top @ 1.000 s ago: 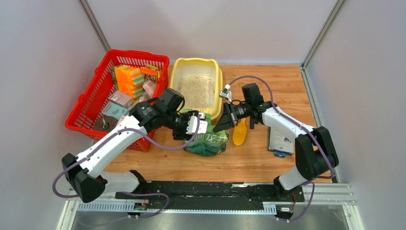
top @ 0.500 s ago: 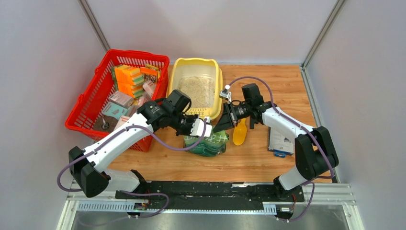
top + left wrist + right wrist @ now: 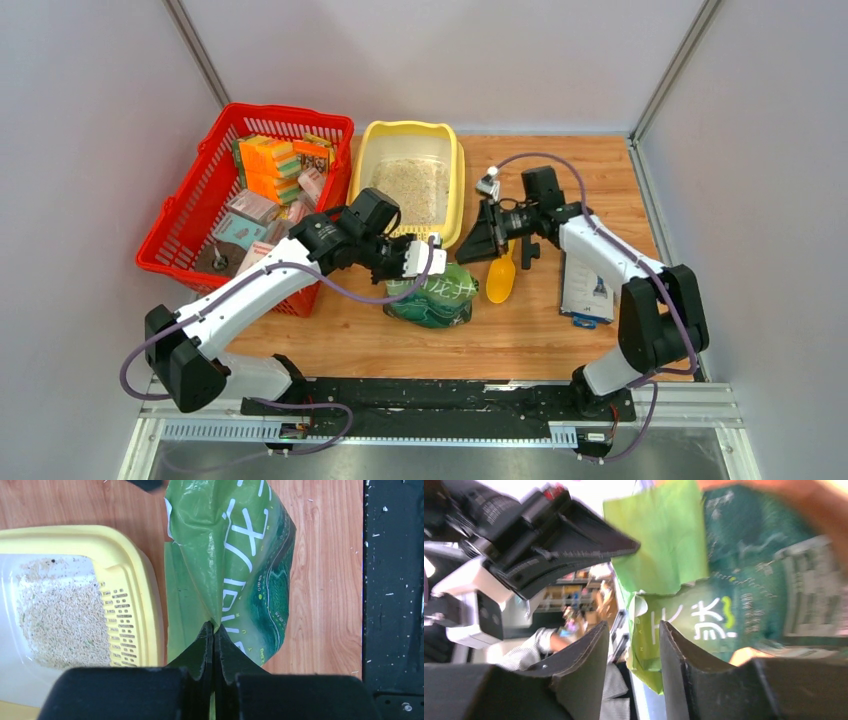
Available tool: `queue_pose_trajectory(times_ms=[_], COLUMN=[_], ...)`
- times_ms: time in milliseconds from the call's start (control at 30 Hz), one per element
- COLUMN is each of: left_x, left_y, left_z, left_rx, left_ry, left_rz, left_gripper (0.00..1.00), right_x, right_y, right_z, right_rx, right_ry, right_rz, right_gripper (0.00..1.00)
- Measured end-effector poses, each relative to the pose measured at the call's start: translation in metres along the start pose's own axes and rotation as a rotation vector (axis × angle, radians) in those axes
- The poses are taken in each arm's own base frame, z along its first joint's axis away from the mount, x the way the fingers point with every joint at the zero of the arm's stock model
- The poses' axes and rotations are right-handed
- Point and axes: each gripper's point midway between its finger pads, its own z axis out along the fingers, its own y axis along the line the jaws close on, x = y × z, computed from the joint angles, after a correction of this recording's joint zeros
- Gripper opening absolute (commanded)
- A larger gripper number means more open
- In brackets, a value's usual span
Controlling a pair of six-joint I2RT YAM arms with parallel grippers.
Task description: Fill the litter box with clean litter
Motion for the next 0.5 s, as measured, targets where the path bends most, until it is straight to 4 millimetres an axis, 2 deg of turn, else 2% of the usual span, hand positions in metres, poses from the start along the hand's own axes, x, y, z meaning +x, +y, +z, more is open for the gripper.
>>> queue_pose_trajectory(times_ms=[100, 167, 233, 300, 367, 433, 500], left_x=[0.000, 0.000, 0.000, 0.000, -0.001, -0.001, -0.002], left_y=[0.001, 0.000, -0.001, -0.003, -0.003, -0.003, -0.002], left_z=[0.000, 0.000, 0.000, 0.000, 0.000, 0.001, 0.001], left_rx=[-0.027, -0.041, -0.050, -0.054, -0.058, -0.061, -0.063], left_ry=[-0.009, -0.018, -0.026, -0.032, -0.038, -0.044, -0.051], left_rz=[-0.043, -0.068, -0.090, -0.115, -0.139, -0.167, -0.197], left_gripper=[0.00, 0.00, 0.00, 0.00, 0.00, 0.00, 0.00], right_x=[-0.030, -0.051, -0.055, -0.042, -0.016, 0.010, 0.034], right_y=[0.003, 0.013, 0.030, 0.048, 0.067, 0.077, 0.078], right_z=[-0.024, -0.039, -0.047, -0.047, -0.040, -0.027, -0.014], right_rx=[0.083, 0.156, 0.228, 0.290, 0.320, 0.324, 0.310], right_ry=[-0.090, -0.146, -0.184, -0.209, -0.206, -0.180, -0.142], right_rz=[-0.113, -0.290, -0.505, -0.750, -0.997, -1.205, -1.380], right_gripper=[0.49, 0.53, 0.55, 0.55, 0.56, 0.58, 0.59])
